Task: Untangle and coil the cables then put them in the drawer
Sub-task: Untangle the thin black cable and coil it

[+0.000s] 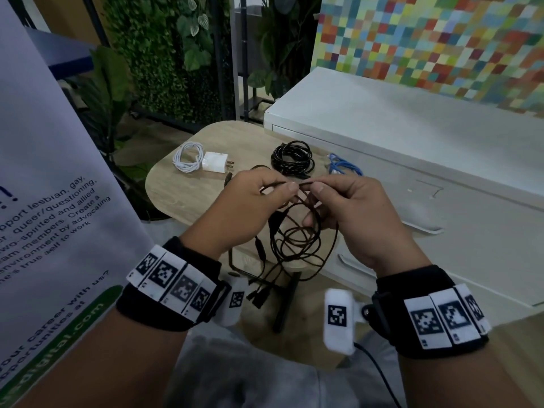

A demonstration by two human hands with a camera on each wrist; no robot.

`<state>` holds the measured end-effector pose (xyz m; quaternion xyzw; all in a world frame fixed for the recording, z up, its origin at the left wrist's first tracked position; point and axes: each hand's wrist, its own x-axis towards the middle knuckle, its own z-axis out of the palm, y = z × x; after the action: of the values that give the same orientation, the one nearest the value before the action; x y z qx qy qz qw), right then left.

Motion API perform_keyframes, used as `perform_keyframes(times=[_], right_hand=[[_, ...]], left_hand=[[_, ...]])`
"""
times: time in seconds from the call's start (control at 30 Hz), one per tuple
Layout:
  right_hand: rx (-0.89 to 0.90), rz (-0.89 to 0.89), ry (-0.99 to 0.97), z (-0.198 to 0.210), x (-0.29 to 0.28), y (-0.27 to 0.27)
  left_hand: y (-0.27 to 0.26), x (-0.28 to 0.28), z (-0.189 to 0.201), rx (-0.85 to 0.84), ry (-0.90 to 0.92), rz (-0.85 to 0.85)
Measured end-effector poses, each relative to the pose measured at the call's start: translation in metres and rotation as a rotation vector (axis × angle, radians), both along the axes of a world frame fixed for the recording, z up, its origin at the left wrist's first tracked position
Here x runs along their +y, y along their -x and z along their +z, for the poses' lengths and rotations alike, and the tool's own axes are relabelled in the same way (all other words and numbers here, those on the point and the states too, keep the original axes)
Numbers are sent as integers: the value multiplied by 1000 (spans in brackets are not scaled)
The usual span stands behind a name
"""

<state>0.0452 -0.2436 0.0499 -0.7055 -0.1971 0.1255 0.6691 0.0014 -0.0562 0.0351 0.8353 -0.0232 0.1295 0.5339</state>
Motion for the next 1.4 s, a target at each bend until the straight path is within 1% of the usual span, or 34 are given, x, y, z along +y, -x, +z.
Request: perform_keyframes(times=[0.1,0.2,0.4,0.53,0.7,0.77,0.83,0.93,1.1,1.13,1.27,1.33,1.4], right_hand=[[68,27,-48,-2,2,1],[120,21,-80,-3,2,0],[161,29,-105,-4,-1,-2],[147,60,-83,-5,-2,1],[123,96,-6,-3,-3,1],[137,100,-6,-3,-3,1],[181,85,-64,-4,-3,0],[203,98,-108,-4,-4,-1],[193,133,-58,0,-2,3],[193,129,-46,0,-2,3],[216,78,-66,-1,0,3],[262,37,-121,-1,2,2],[300,11,-164,-2,3,1]], left_hand=[[6,-3,2,75,141,-35],[7,0,-2,100,223,-34],[9,-1,-1,94,301,-8],[6,0,-1,94,259,9],[6,1,-2,81,166,-37],[6,3,-2,50,195,-69],[6,6,-4,9,198,-108],[5,4,-4,-78,121,-109],[-3,0,-4,-163,-16,-33],[-4,0,-4,-145,-18,-17],[-9,-1,-6,34,56,53],[-10,-1,-9,57,72,75],[-12,1,-13,41,44,116]])
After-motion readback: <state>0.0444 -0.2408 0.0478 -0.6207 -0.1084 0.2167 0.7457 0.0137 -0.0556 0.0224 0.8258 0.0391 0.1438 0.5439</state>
